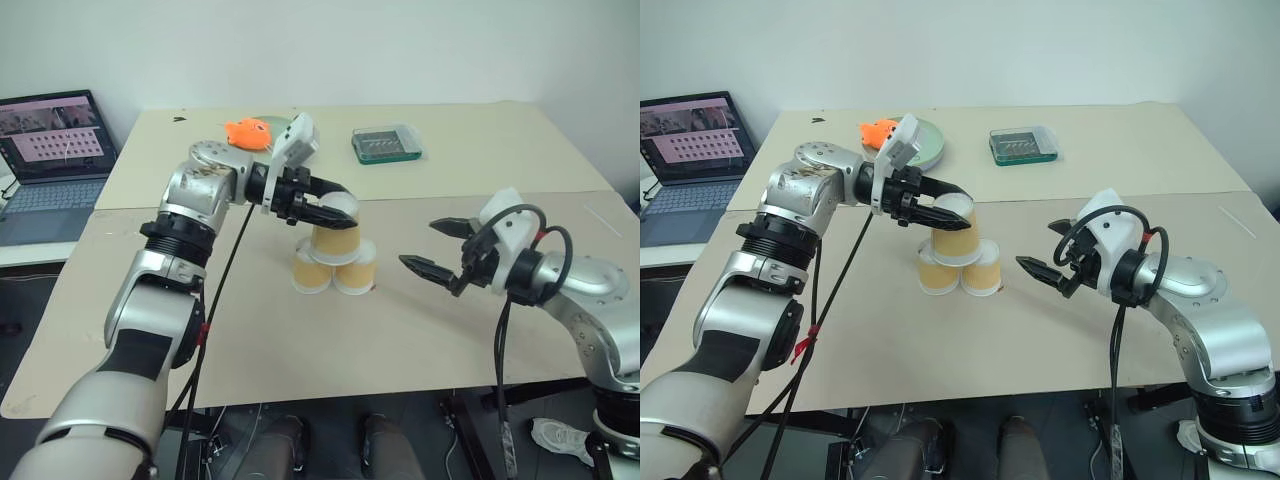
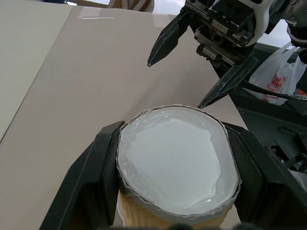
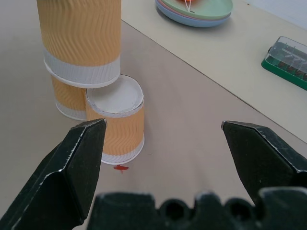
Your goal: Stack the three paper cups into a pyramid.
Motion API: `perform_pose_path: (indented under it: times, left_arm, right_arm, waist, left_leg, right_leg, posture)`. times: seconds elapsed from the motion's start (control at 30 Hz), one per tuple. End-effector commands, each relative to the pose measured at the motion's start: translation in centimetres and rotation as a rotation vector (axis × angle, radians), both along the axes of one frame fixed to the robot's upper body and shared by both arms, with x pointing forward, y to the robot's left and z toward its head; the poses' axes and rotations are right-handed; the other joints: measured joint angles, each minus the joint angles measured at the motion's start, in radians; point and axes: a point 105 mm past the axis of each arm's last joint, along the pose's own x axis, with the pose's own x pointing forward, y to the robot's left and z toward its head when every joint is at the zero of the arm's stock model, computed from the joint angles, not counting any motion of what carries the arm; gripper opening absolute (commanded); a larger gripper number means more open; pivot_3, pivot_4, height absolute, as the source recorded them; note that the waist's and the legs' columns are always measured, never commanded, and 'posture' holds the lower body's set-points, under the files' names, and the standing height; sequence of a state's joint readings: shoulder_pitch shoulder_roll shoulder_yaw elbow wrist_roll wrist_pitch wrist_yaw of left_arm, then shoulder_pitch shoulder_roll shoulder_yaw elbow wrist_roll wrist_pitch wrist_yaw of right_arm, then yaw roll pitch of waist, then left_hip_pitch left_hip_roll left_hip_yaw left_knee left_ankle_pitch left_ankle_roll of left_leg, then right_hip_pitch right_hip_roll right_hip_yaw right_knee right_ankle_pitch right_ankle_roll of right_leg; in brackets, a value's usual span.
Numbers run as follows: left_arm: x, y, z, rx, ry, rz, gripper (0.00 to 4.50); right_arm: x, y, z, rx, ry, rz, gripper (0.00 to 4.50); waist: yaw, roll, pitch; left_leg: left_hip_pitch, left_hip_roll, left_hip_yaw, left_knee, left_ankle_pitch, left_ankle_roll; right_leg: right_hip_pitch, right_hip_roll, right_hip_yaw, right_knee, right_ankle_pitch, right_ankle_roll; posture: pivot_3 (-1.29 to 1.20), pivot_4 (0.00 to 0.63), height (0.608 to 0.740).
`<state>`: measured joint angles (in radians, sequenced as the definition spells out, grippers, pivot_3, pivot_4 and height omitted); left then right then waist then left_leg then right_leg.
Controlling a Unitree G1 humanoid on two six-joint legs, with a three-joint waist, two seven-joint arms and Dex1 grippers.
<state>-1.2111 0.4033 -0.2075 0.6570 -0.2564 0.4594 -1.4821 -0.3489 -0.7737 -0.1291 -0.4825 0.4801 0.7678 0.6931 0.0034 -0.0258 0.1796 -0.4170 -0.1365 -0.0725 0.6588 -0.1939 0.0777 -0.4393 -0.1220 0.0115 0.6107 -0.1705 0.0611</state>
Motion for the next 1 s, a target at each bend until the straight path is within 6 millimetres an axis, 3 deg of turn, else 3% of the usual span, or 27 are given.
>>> perform_pose_path:
  times: [0.03, 0.53, 0.6, 0.7, 1.0]
  left_arm:
    - [0.1, -0.3, 1.1, -0.008, -0.044, -0.012, 2.52]
    - [0.8, -0.8, 0.9, -0.012, -0.047, 0.004, 2.52]
    - [0.7, -0.8, 0.9, -0.013, -0.049, 0.002, 3.50]
    - [0.8, -0.8, 1.1, -0.015, -0.059, 0.008, 4.47]
    - [1.0, -0.4, 2.2, -0.047, -0.063, 0.033, 4.47]
  right_arm:
    - [-0.4, 0.0, 1.4, 0.007, -0.055, 0.003, 4.50]
    - [-0.8, 0.0, 1.4, 0.007, -0.053, -0.002, 4.50]
    - [-0.8, -0.1, 1.4, 0.007, -0.054, -0.003, 4.50]
    - [-0.7, -0.1, 1.4, 0.003, -0.054, -0.004, 4.50]
    - [-0.4, 0.0, 1.3, 0.003, -0.050, 0.005, 4.50]
  waist:
    - [0.000, 0.000, 0.000]
    - [0.002, 0.000, 0.000]
    - [0.002, 0.000, 0.000]
    - [0.002, 0.000, 0.000]
    - [0.002, 0.000, 0.000]
  left_leg:
    - [0.000, 0.000, 0.000, 0.000, 0.000, 0.000]
    - [0.000, 0.000, 0.000, 0.001, 0.000, 0.000]
    - [0.000, 0.000, 0.000, 0.001, 0.000, 0.000]
    - [0.000, 0.000, 0.000, 0.001, 0.000, 0.000]
    - [0.000, 0.000, 0.000, 0.001, 0.000, 0.000]
  right_leg:
    - [0.000, 0.000, 0.000, 0.000, 0.000, 0.000]
    - [0.000, 0.000, 0.000, 0.000, 0.000, 0.000]
    - [0.000, 0.000, 0.000, 0.000, 0.000, 0.000]
    - [0.000, 0.000, 0.000, 0.000, 0.000, 0.000]
    - [0.000, 0.000, 0.000, 0.000, 0.000, 0.000]
  posture:
    - [0.00, 0.150, 0.740]
    - [0.00, 0.150, 0.740]
    - [0.00, 0.150, 0.740]
    - [0.00, 0.150, 0.740]
    - [0.00, 0.150, 0.740]
